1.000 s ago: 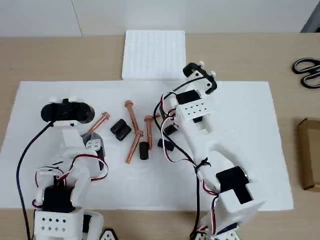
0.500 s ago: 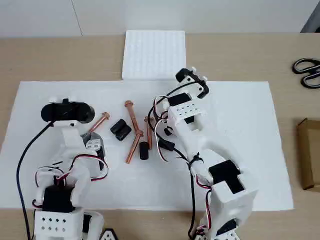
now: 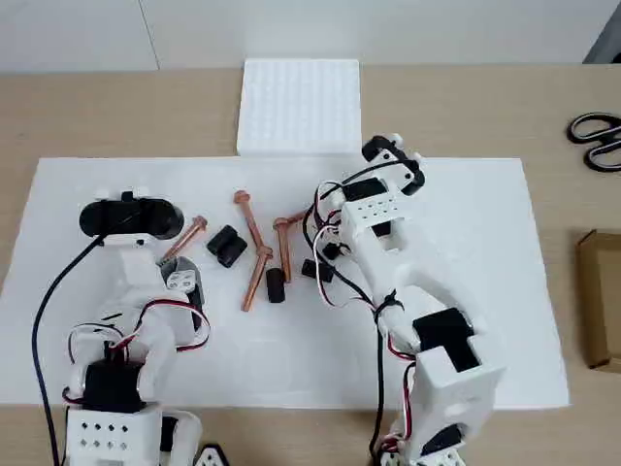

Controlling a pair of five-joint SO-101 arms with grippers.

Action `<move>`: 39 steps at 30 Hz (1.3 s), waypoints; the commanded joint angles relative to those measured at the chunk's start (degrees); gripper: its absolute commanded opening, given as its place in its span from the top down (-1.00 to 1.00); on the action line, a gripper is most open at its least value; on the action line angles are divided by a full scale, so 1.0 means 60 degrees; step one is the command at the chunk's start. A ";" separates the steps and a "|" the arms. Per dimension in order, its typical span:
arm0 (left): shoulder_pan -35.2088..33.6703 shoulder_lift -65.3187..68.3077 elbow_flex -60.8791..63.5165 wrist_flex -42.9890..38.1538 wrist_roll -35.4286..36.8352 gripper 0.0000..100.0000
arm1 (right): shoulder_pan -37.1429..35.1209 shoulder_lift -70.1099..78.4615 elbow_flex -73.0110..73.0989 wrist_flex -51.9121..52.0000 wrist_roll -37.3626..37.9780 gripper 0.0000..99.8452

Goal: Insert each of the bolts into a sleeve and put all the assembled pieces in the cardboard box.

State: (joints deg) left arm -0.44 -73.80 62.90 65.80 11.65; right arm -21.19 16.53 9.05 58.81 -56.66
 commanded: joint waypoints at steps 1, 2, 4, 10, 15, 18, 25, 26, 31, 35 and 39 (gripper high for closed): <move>-0.0015 -0.0015 -0.0388 -0.0044 0.0044 0.99 | 0.0418 -0.0081 -0.0220 0.0198 0.0000 0.99; -0.0015 -0.0015 -0.0388 -0.0044 0.0044 0.99 | 0.0535 -0.0095 -0.0234 0.0359 0.0000 0.99; -0.0015 -0.0015 -0.0388 -0.0044 0.0044 0.99 | 0.0740 -0.0110 -0.0234 0.0725 0.0161 0.99; 0.0015 -0.0015 -0.0388 -0.0029 0.0044 0.99 | 0.1223 -0.0168 -0.0322 0.2190 0.1275 0.99; 0.0029 -0.0015 -0.0388 -0.0044 0.0044 0.99 | 0.1429 -0.1399 -0.1773 0.3919 0.1670 0.99; 0.0029 -0.0015 -0.0388 -0.0044 0.0044 0.99 | 0.1370 -0.2264 -0.2579 0.4271 0.2125 0.99; 0.0044 -0.0015 -0.0403 -0.0059 0.0044 0.99 | 0.0623 -0.3949 -0.2960 0.4037 0.5099 0.99; 0.0044 -0.0015 -0.0403 -0.0073 0.0044 0.99 | 0.0344 -0.4110 -0.2945 0.4037 0.5773 0.99; 0.0044 -0.0015 -0.0418 -0.0322 0.0044 0.99 | -0.1150 -0.5062 -0.2227 0.4007 0.7678 0.99; 0.0044 -0.0015 -0.0447 -0.0337 0.0015 0.99 | -0.1912 -0.6366 -0.1465 0.3949 0.7678 0.99; 0.0044 -0.0015 -0.0418 -0.0308 0.0015 0.99 | -0.1985 -0.8081 -0.0484 0.3934 0.7678 0.99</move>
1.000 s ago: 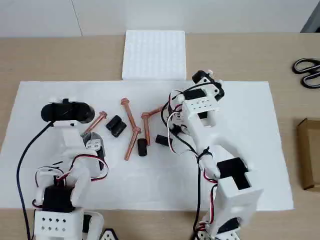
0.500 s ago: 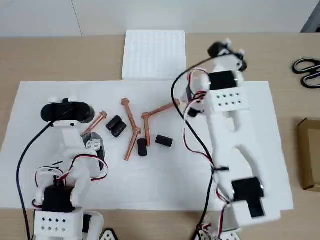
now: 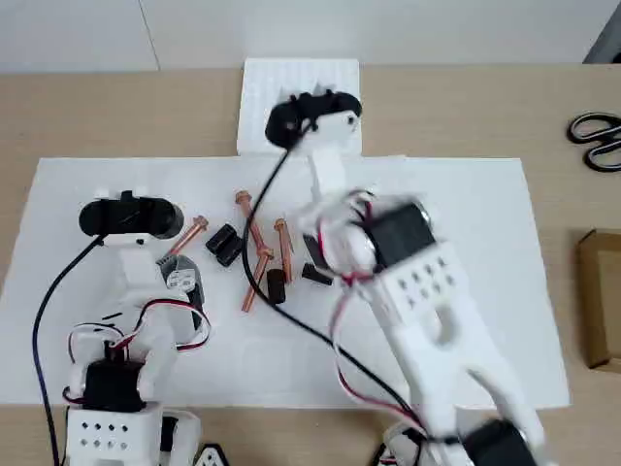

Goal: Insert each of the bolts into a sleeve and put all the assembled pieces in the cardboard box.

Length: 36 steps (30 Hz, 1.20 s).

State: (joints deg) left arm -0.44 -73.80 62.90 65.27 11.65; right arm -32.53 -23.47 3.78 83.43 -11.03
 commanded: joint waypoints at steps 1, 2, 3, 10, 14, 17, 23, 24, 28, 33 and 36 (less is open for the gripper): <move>0.0044 -0.0015 -0.0418 -0.0234 0.0015 0.99 | -0.0066 -0.1839 0.0762 -0.0168 0.0073 0.99; 0.0044 -0.0029 -0.0418 -0.0278 0.0015 0.99 | -0.0066 -0.2278 0.1216 -0.0183 0.0073 0.99; 0.0044 -0.0029 -0.0403 -0.0454 0.0015 0.99 | -0.0066 -0.2733 0.1714 -0.0330 0.0059 0.99; 0.0923 0.0015 -0.0359 -0.0967 0.0044 0.99 | -0.0007 -0.6908 0.7326 -0.4755 0.0088 0.99; 0.1201 0.0659 -0.0359 -0.0864 0.0015 0.99 | 0.0462 -0.9311 1.1121 -0.7978 0.0132 0.99; 0.1231 0.2125 -0.1106 -0.0703 0.0015 0.99 | 0.0886 -1.0835 1.3099 -0.9458 0.0322 0.99; 0.1231 0.6491 -0.5223 0.1099 0.0000 0.99 | 0.1311 -1.3414 1.4828 -0.9766 0.1319 0.99; 0.1231 0.7179 -0.6000 0.1436 0.0044 0.99 | 0.1516 -1.3516 1.4930 -0.9824 0.1377 0.99; 0.1231 0.9788 -0.9253 0.2886 0.0044 0.99 | 0.2615 -1.3311 1.5077 -0.9839 0.1377 0.99; 0.1245 1.2879 -1.2916 0.4308 0.1158 0.99 | 0.3348 -1.3399 1.5443 -0.9766 0.1377 0.99; 0.1245 1.4593 -1.4923 0.5260 0.2593 0.99 | 0.3348 -1.3399 1.5443 -0.9766 0.1377 0.99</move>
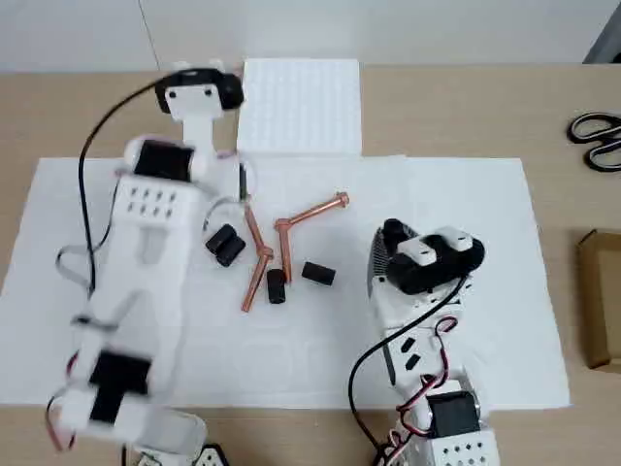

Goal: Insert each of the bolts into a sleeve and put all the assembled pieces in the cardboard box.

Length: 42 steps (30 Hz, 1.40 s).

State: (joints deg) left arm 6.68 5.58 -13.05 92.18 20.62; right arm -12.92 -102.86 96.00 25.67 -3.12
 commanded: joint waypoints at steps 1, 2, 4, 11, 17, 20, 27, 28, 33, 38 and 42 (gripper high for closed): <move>0.0059 0.1890 -0.2894 0.1158 0.1436 0.99 | 0.0081 -0.0168 0.0073 -0.0125 0.0059 0.99; 0.0059 0.2388 -0.3465 0.1392 0.1656 0.99 | 0.0081 -0.0168 0.0073 -0.0125 0.0059 0.99; 0.0059 0.3136 -0.4110 0.1377 0.1846 0.99 | 0.0081 -0.0168 0.0073 -0.0125 0.0059 0.99; 0.0410 0.3751 -0.4505 0.1333 0.2403 0.95 | 0.0066 -0.0168 0.0073 0.0799 0.0059 0.99; 0.0352 0.4659 -0.4505 0.1333 0.2403 0.65 | 0.0066 -0.0168 0.0073 0.0842 0.0059 0.99; 0.0088 0.5172 -0.4520 0.1187 0.2403 0.65 | 0.0066 -0.0168 0.0073 0.0857 0.0059 0.99; -0.0454 0.5934 -0.4623 0.0703 0.2359 0.65 | 0.0066 -0.0168 0.0073 0.0857 0.0059 0.99; -0.0469 0.6022 -0.4755 0.0703 0.2344 0.65 | 0.0066 -0.0168 0.0073 0.0857 0.0059 0.99; -0.0425 0.6623 -0.5868 0.0718 0.2344 0.65 | 0.0066 -0.0168 0.0073 0.0857 0.0059 0.99; -0.0425 0.7443 -0.6952 0.0762 0.2330 0.65 | 0.0066 -0.0168 0.0073 0.0872 0.0059 0.99; -0.0410 0.7971 -0.7348 0.0762 0.2330 0.65 | 0.0066 -0.0168 0.0073 0.0872 0.0059 0.99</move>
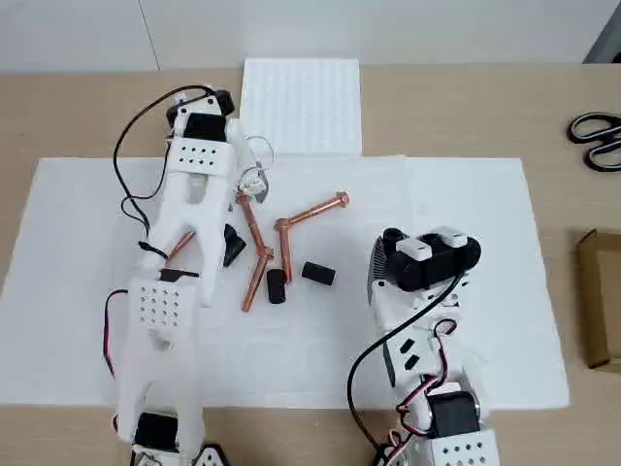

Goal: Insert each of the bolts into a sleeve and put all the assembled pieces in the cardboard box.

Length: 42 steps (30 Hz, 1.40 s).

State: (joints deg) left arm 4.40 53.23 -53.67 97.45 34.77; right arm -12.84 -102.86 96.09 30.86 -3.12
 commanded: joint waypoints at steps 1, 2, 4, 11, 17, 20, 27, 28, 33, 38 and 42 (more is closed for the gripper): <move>-0.0029 0.0147 -0.0667 -0.0117 -0.0029 0.65 | 0.0051 -0.0168 0.0059 0.0007 0.0059 0.99; -0.0029 0.0278 -0.0755 -0.0117 -0.0029 0.65 | 0.0051 -0.0168 0.0059 0.0007 0.0059 0.99; -0.0029 0.0527 -0.0901 -0.0117 -0.0029 0.65 | 0.0051 -0.0168 0.0059 0.0007 0.0059 0.99; -0.0015 0.1319 -0.1399 -0.0132 -0.0029 0.65 | 0.0051 -0.0168 0.0059 0.0007 0.0059 0.99; 0.0117 0.1773 -0.1795 -0.0088 -0.0029 0.65 | 0.0051 -0.0168 0.0059 0.0007 0.0059 0.99; 0.0454 0.1802 -0.1795 0.0015 -0.0029 0.66 | 0.0081 -0.0168 0.0059 0.0007 0.0059 0.99; 0.0967 0.1846 -0.1751 0.0015 -0.0044 0.99 | 0.0081 -0.0168 0.0059 -0.0007 0.0059 0.99; 0.0967 0.1846 -0.1736 0.0015 -0.0044 0.98 | 0.0081 -0.0168 0.0059 -0.0007 0.0059 0.99; 0.0894 0.1846 -0.1766 0.0249 -0.0044 0.99 | 0.0081 -0.0168 0.0059 -0.0037 0.0059 0.99; 0.0864 0.1773 -0.1736 0.0498 -0.0044 0.99 | 0.0081 -0.0168 0.0059 -0.0051 0.0059 0.99; 0.0806 0.1758 -0.1795 0.0498 -0.0044 0.99 | 0.0095 -0.0168 0.0059 -0.0051 0.0059 0.99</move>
State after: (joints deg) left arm 9.05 63.87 -64.40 97.54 34.59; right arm -12.84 -102.86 96.09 30.86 -3.12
